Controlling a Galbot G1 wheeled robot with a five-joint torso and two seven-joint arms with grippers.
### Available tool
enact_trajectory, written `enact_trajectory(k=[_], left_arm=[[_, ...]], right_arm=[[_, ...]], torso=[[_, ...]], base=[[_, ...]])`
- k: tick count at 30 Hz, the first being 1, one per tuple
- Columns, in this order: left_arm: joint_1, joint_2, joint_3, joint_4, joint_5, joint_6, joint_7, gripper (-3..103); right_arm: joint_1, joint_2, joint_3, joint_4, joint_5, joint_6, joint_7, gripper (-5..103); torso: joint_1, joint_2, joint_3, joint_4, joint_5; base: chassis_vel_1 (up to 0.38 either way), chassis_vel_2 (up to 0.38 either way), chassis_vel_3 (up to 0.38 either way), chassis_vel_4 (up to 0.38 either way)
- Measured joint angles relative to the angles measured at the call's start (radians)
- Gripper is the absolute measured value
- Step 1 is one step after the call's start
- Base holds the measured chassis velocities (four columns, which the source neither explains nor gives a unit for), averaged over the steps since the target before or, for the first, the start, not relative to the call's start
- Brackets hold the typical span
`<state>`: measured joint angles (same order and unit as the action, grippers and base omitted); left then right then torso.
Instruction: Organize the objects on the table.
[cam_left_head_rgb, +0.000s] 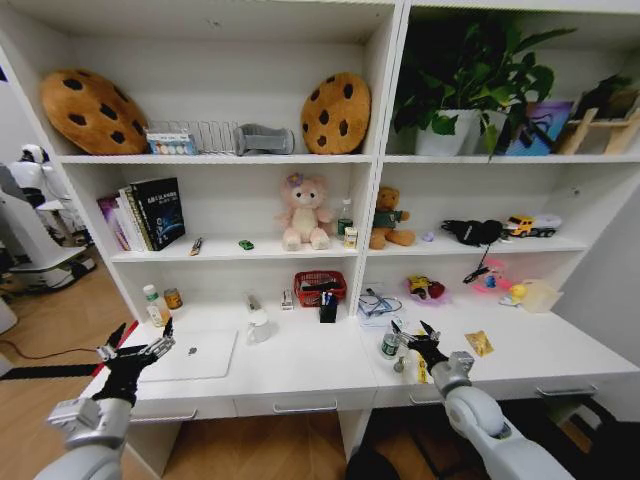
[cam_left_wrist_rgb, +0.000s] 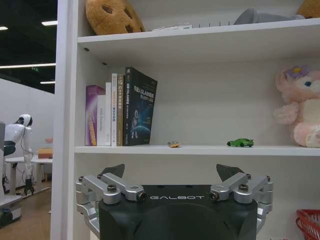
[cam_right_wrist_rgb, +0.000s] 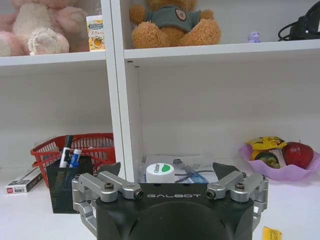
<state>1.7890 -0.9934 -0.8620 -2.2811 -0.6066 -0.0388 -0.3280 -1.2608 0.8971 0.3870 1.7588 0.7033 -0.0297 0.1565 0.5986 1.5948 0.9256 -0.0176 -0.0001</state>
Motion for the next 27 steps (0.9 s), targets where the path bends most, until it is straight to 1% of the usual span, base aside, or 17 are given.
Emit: enact_trajectory(k=[1, 2, 4, 10, 12, 13, 15, 16, 18, 19, 21, 22, 25, 26, 27], left_arm=[[-0.003, 0.002, 0.001, 0.003, -0.002, 0.0, 0.0, 100], [-0.004, 0.003, 0.001, 0.004, -0.002, 0.0, 0.0, 100], [-0.004, 0.004, 0.001, 0.008, -0.003, 0.0, 0.0, 100], [-0.005, 0.007, 0.0, 0.01, -0.009, 0.0, 0.0, 100], [-0.011, 0.011, 0.0, 0.012, -0.014, 0.0, 0.0, 100], [-0.011, 0.011, 0.0, 0.012, -0.014, 0.0, 0.0, 100], [-0.018, 0.015, 0.0, 0.019, -0.018, 0.0, 0.0, 100], [-0.018, 0.015, 0.0, 0.019, -0.018, 0.0, 0.0, 100], [-0.024, 0.016, 0.002, 0.023, -0.019, 0.001, -0.001, 100], [-0.024, 0.016, 0.002, 0.023, -0.019, 0.001, -0.001, 100], [-0.031, 0.02, 0.004, 0.026, -0.021, 0.001, -0.001, 100], [-0.031, 0.02, 0.004, 0.026, -0.021, 0.001, -0.001, 100], [-0.037, 0.022, 0.004, 0.031, -0.024, 0.001, -0.003, 100], [-0.037, 0.022, 0.004, 0.031, -0.024, 0.001, -0.003, 100], [-0.037, 0.022, 0.004, 0.031, -0.024, 0.001, -0.003, 100]], right_arm=[[0.025, 0.0, -0.021, -0.018, 0.003, -0.004, 0.003, 100], [0.038, 0.0, -0.033, -0.027, 0.005, -0.006, 0.005, 102], [0.074, 0.001, -0.066, -0.052, 0.009, -0.014, 0.011, 99], [0.115, 0.005, -0.113, -0.087, 0.006, -0.027, 0.028, 93], [0.122, 0.006, -0.12, -0.087, 0.007, -0.032, 0.037, 83], [0.122, 0.006, -0.12, -0.087, 0.007, -0.032, 0.037, 83], [0.122, 0.005, -0.121, -0.082, 0.006, -0.034, 0.042, 71], [0.122, 0.005, -0.121, -0.082, 0.006, -0.034, 0.042, 71], [0.118, 0.005, -0.119, -0.078, 0.004, -0.035, 0.045, 61], [0.118, 0.005, -0.119, -0.078, 0.004, -0.035, 0.045, 61], [0.112, 0.005, -0.116, -0.073, 0.004, -0.035, 0.046, 50], [0.112, 0.005, -0.116, -0.073, 0.004, -0.035, 0.046, 50], [0.108, 0.008, -0.116, -0.07, 0.004, -0.035, 0.047, 33], [0.108, 0.008, -0.116, -0.07, 0.004, -0.035, 0.047, 33], [0.107, 0.008, -0.116, -0.069, 0.004, -0.035, 0.048, 31]], torso=[[0.0, 0.0, 0.0, 0.0, 0.0], [0.0, 0.0, 0.0, 0.0, 0.0], [0.0, 0.0, 0.0, 0.0003, 0.0], [0.0, 0.0, 0.0, 0.0003, 0.0002], [0.0, 0.0, 0.0, 0.0002, 0.0001], [0.0, 0.0, 0.0, 0.0002, 0.0001], [0.0, 0.0, 0.0, 0.0, 0.0], [0.0, 0.0, 0.0, 0.0, 0.0], [0.0, 0.0, 0.0, 0.0001, 0.0], [0.0, 0.0, 0.0, 0.0001, 0.0], [0.0, 0.0, 0.0, 0.0001, 0.0], [0.0, 0.0, 0.0, 0.0001, 0.0], [0.0, 0.0, 0.0, 0.0002, 0.0], [0.0, 0.0, 0.0, 0.0002, 0.0], [0.0, 0.0, 0.0, 0.0003, 0.0]], base=[[0.0, 0.0, 0.0, 0.0], [0.0, 0.0, 0.0, 0.0], [0.0, 0.0, 0.0, 0.0], [0.0, 0.0, 0.0, 0.0], [0.0, 0.0, 0.0, 0.0], [0.0, 0.0, 0.0, 0.0], [0.0, 0.0, 0.0, 0.0], [0.0, 0.0, 0.0, 0.0], [0.0, 0.0, 0.0, 0.0], [0.0, 0.0, 0.0, 0.0], [0.0, 0.0, 0.0, 0.0], [0.0, 0.0, 0.0, 0.0], [0.0, 0.0, 0.0, 0.0], [0.0, 0.0, 0.0, 0.0], [0.0, 0.0, 0.0, 0.0]])
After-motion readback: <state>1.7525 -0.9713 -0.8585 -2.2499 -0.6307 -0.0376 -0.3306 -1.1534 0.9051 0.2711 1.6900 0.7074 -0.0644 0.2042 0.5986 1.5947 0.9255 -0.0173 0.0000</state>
